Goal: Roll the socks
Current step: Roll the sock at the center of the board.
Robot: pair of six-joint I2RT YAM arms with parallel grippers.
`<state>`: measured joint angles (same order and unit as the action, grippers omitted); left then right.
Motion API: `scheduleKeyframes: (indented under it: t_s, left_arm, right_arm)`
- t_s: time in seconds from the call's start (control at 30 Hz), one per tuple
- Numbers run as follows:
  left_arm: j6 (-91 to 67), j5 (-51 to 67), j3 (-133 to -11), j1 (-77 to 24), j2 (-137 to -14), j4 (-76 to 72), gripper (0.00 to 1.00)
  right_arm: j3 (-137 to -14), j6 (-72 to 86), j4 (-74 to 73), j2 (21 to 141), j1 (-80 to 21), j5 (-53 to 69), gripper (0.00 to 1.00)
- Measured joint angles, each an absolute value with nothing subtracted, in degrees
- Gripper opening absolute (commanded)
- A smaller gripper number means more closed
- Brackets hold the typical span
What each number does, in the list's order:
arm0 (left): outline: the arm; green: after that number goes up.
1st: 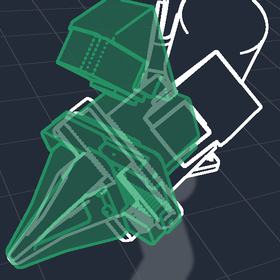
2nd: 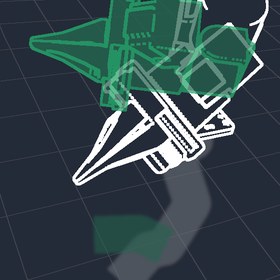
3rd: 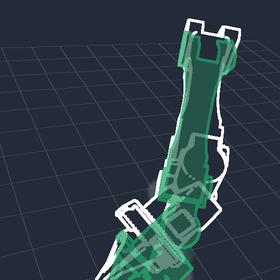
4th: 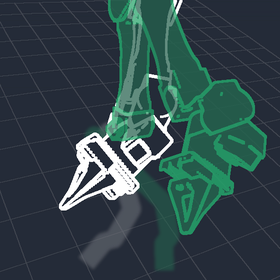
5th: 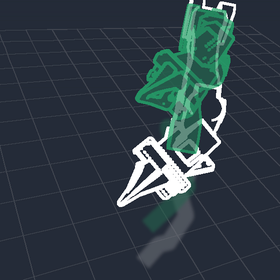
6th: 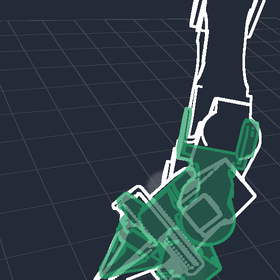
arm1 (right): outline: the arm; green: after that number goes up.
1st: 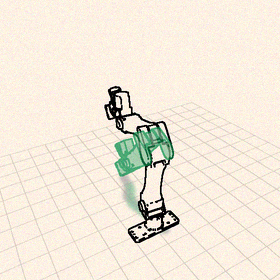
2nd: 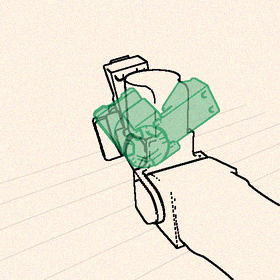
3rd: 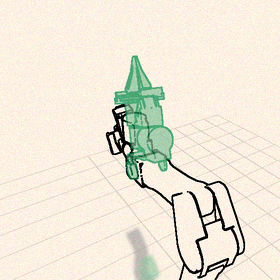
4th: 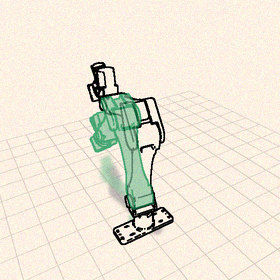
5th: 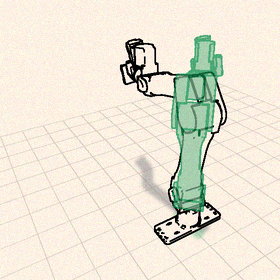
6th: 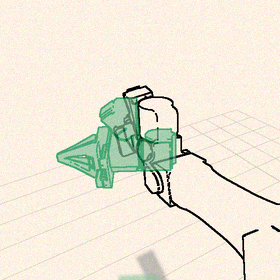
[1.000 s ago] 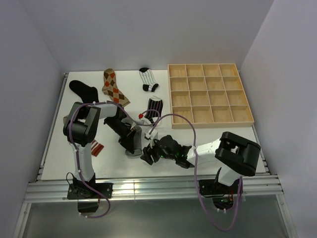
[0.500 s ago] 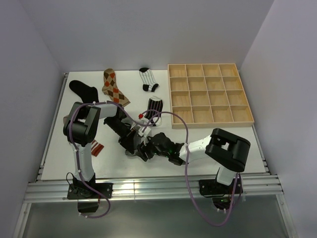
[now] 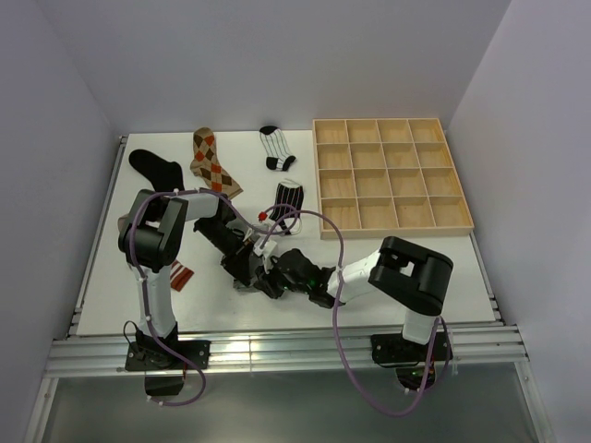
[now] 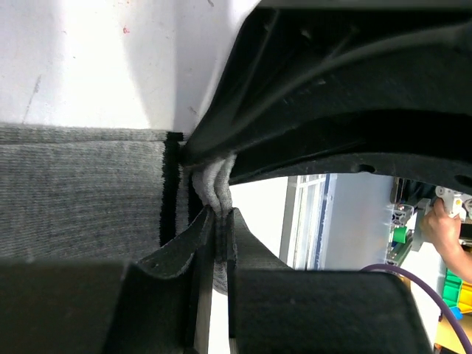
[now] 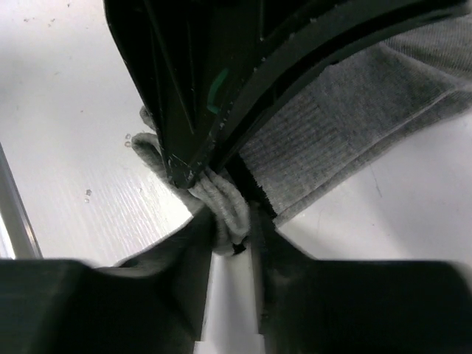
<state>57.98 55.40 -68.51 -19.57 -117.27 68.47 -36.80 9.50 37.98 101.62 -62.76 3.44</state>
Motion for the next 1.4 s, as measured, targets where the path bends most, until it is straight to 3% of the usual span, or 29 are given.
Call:
scheduleKeyframes:
  t_s: [0.13, 0.3, 0.57, 1.03, 1.4]
  left_arm:
    - [57.34, 55.40, -68.49, -19.57, -117.27, 67.57, 0.10]
    - [52.95, 55.00, -67.02, -19.53, -115.98, 63.46, 0.11]
    - [49.78, 54.57, -66.19, -19.55, -114.80, 59.22, 0.31]
    - [40.64, 53.12, -60.47, -18.48, -101.73, 46.28, 0.44]
    - [31.88, 49.04, -53.21, -10.26, -87.22, 29.69, 0.50]
  right_arm:
    - [-36.88, 11.05, 38.26, 101.71, -62.72, 3.57, 0.12]
    - [-36.97, 13.47, 37.91, 101.69, -62.04, 4.21, 0.08]
    - [-37.60, 16.49, 32.99, 99.59, -61.52, 4.84, 0.00]
    - [-47.22, 22.28, 14.79, 97.23, -59.53, 9.72, 0.00]
    - [-49.21, 27.81, 5.02, 98.61, -53.04, 13.96, 0.00]
